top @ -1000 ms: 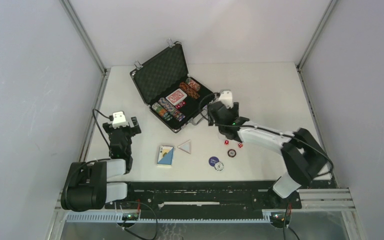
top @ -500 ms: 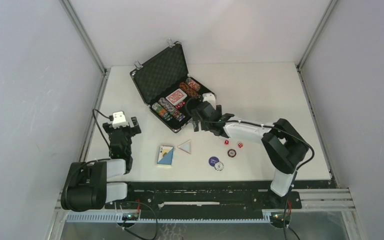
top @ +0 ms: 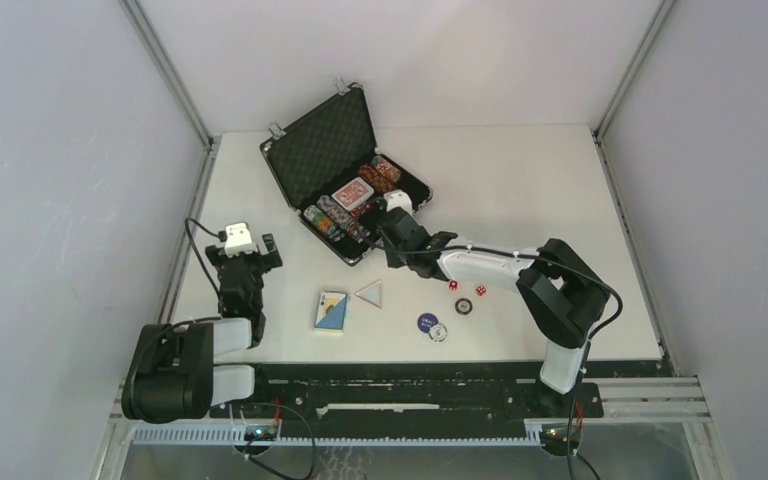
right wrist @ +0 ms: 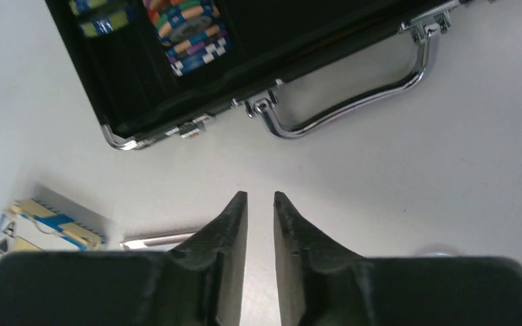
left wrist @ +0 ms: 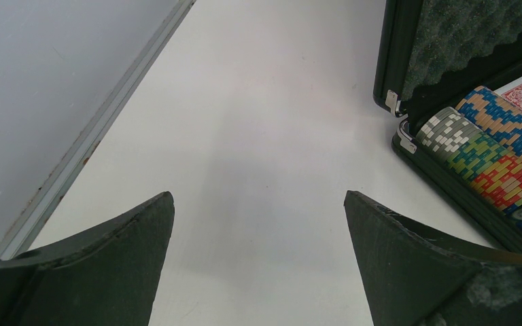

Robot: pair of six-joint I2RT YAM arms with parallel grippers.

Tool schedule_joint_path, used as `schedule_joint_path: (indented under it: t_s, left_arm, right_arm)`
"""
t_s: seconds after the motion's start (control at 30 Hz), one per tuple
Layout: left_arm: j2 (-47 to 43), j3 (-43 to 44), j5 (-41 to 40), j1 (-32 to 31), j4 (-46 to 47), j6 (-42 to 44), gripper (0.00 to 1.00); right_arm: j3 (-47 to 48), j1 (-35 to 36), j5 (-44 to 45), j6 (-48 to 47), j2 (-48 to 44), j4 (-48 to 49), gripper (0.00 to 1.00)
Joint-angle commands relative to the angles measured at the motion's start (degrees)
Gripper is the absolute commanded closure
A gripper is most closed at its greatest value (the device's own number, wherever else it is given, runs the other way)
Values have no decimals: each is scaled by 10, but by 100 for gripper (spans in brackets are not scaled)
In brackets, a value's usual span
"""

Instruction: Pack up texas hold em set

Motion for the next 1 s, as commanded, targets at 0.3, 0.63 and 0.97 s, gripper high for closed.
schedule_joint_path:
  t_s: [0.3, 0.63, 0.97]
  left_arm:
    - [-2, 33, -7, 5, 12, -6, 0]
    - [-2, 33, -7, 6, 12, -7, 0]
    - [-2, 33, -7, 5, 12, -6, 0]
  right_arm:
    - [331, -134, -63, -129, 118, -39, 61]
    - [315, -208, -84, -85, 170, 34, 44]
    - [323, -238, -110, -167, 201, -5, 30]
